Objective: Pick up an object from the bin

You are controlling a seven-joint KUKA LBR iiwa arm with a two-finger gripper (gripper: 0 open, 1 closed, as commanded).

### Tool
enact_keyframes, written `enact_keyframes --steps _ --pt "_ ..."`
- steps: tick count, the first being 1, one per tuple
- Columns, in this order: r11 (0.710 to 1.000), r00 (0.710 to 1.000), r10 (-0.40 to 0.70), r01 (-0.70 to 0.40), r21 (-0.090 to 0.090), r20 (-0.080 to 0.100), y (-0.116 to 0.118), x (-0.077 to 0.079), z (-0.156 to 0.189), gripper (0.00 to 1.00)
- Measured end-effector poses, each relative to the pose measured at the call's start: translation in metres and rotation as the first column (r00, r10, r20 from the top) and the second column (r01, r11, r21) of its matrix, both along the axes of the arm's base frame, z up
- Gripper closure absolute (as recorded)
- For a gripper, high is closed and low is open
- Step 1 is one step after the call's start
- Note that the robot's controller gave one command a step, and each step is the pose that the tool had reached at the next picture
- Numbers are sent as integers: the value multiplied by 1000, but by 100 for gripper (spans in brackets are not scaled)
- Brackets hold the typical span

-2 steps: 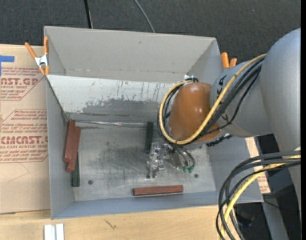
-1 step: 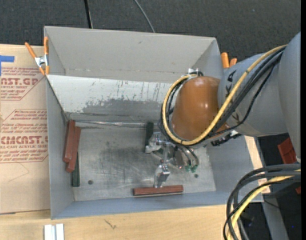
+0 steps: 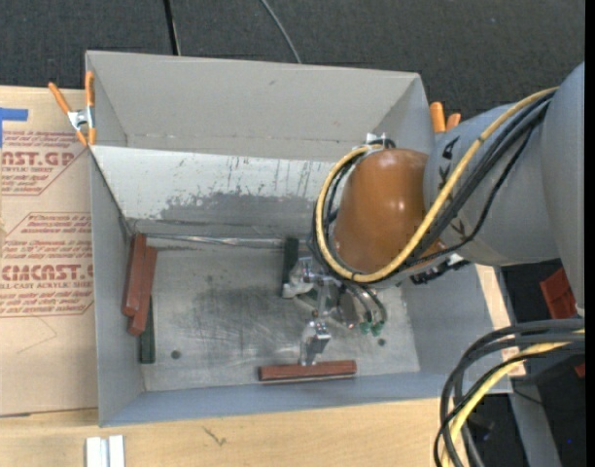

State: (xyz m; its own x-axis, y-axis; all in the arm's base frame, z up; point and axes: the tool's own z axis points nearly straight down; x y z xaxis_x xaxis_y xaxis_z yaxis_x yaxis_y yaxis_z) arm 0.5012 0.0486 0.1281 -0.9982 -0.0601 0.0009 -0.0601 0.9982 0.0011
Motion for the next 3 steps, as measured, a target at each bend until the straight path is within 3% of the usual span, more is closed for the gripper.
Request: enact_keyframes --steps 1,2,3 --pt "991 990 136 -136 0 21 -20 -12 -52 100" --pt "991 990 137 -137 0 21 -20 -12 -52 100" --pt "997 997 76 -76 -1 4 -17 -13 88 100"
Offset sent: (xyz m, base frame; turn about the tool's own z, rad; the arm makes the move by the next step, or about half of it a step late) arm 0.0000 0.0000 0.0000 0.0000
